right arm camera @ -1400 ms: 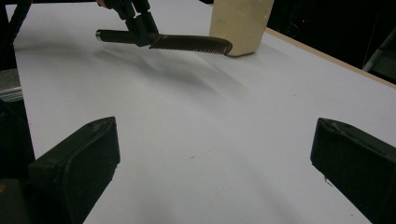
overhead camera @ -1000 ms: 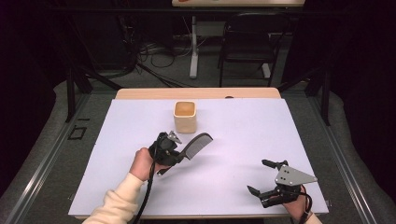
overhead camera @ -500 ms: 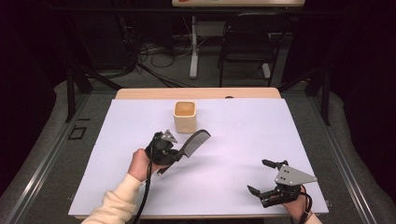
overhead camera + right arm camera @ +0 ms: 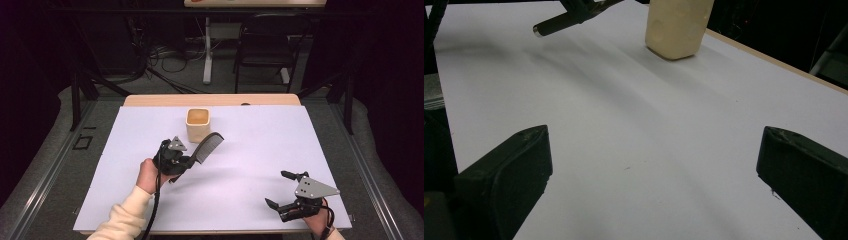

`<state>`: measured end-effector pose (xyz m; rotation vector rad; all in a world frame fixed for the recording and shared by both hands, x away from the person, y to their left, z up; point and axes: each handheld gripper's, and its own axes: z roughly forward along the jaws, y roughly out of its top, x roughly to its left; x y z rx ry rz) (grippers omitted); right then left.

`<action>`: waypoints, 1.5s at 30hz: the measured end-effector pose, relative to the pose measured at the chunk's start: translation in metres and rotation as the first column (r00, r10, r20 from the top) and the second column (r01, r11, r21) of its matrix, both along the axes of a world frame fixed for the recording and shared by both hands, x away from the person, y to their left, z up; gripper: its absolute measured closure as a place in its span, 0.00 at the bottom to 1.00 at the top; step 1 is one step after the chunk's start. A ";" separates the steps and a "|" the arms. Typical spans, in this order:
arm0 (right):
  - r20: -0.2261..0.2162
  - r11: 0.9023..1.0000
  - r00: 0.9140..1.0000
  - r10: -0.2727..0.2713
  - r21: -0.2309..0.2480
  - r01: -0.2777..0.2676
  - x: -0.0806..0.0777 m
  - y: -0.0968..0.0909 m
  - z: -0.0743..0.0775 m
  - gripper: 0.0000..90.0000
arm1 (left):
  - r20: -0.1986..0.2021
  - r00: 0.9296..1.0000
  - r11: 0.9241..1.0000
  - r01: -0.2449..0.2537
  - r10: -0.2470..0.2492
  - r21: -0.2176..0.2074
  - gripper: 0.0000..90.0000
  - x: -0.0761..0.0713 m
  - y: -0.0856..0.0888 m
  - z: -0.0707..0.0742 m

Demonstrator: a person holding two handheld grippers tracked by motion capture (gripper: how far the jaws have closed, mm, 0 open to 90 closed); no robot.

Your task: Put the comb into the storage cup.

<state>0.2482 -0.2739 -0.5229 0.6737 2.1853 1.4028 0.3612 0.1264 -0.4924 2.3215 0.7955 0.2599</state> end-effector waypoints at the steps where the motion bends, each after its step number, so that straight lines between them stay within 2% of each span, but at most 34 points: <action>1: 0.001 1.000 1.000 0.001 0.000 -0.001 0.000 0.000 0.000 0.01 | 0.007 1.000 1.000 -0.004 0.004 -0.002 0.81 0.000 0.000 0.000; 10: 0.002 1.000 1.000 0.002 0.002 -0.002 0.000 0.000 0.000 0.01 | 0.058 0.998 0.999 -0.025 0.027 -0.043 0.81 -0.001 0.003 0.004; 27: 0.005 1.000 1.000 -0.001 0.003 0.001 -0.001 0.000 0.000 0.01 | 0.116 0.991 0.995 -0.059 0.068 -0.084 0.81 -0.001 0.011 0.008; 45: 0.003 1.000 1.000 0.000 0.002 0.000 -0.001 0.000 0.000 0.01 | 0.149 0.984 0.991 -0.082 0.097 -0.104 0.81 0.000 0.017 0.010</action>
